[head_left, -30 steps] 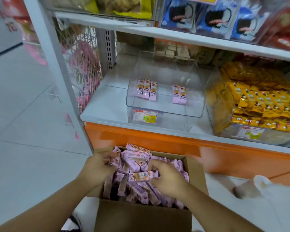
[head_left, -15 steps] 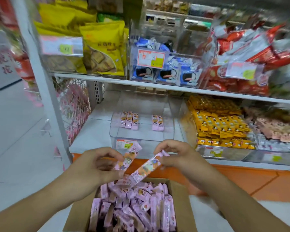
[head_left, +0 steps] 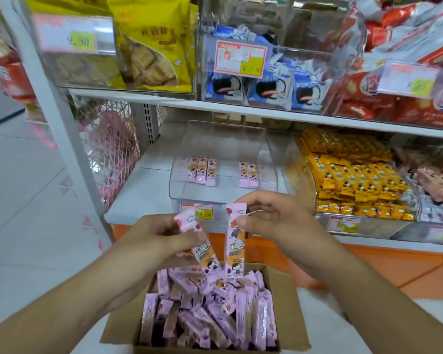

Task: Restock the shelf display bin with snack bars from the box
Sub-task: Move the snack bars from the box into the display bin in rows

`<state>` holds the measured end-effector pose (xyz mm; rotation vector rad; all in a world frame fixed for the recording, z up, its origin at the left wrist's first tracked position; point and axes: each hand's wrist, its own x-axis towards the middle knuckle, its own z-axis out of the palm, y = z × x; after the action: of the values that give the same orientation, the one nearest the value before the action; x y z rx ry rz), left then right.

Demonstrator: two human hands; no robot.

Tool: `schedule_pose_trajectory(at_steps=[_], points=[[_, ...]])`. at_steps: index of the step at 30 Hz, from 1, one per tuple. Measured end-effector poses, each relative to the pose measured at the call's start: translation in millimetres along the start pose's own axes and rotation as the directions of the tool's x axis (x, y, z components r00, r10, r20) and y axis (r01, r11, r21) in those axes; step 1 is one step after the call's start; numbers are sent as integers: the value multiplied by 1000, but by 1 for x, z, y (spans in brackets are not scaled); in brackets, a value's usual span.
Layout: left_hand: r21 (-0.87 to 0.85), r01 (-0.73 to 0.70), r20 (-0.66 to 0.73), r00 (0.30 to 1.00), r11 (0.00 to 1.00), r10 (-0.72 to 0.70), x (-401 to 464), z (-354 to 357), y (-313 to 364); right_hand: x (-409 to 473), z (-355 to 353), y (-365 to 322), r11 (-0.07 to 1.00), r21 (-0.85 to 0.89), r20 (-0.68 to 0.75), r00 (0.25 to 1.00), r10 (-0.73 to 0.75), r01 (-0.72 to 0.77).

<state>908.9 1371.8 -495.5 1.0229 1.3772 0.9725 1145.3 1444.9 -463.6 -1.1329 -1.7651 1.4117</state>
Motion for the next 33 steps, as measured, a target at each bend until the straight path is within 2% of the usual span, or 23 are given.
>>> schedule_pose_trajectory(at_steps=[5,9,13,15,16,18,21,25,30,33], points=[[57,-32,-22,999,998,33,-3,20,-1,1,22,6,999,-38,-16,1000,22,-22],[117,-15,18,1000,993,13,-5,18,0,-1,25,9,993,-111,-62,998,25,-32],[109,5,-58,998,994,2,-3,14,1,-10,29,4,987,-160,-9,1000,-13,12],[79,14,-114,993,997,-4,0,12,2,-20,26,-5,940,-331,48,997,-65,78],[58,17,-141,990,998,-8,0,12,4,-25,24,-9,885,-444,108,989,-105,142],[19,17,-174,985,1000,-13,-1,12,6,-31,25,-15,785,-561,223,961,-162,263],[-10,-2,-154,988,1000,0,-5,17,11,-33,35,-19,752,-588,266,949,-170,299],[-5,-38,-216,976,999,36,-6,21,14,-31,40,-16,764,-588,226,961,-161,266],[50,-67,-207,975,996,76,-5,25,16,-28,40,-11,757,-577,190,951,-242,308],[99,-63,-124,989,993,75,-1,22,18,-24,37,-8,742,-579,168,940,-297,338]])
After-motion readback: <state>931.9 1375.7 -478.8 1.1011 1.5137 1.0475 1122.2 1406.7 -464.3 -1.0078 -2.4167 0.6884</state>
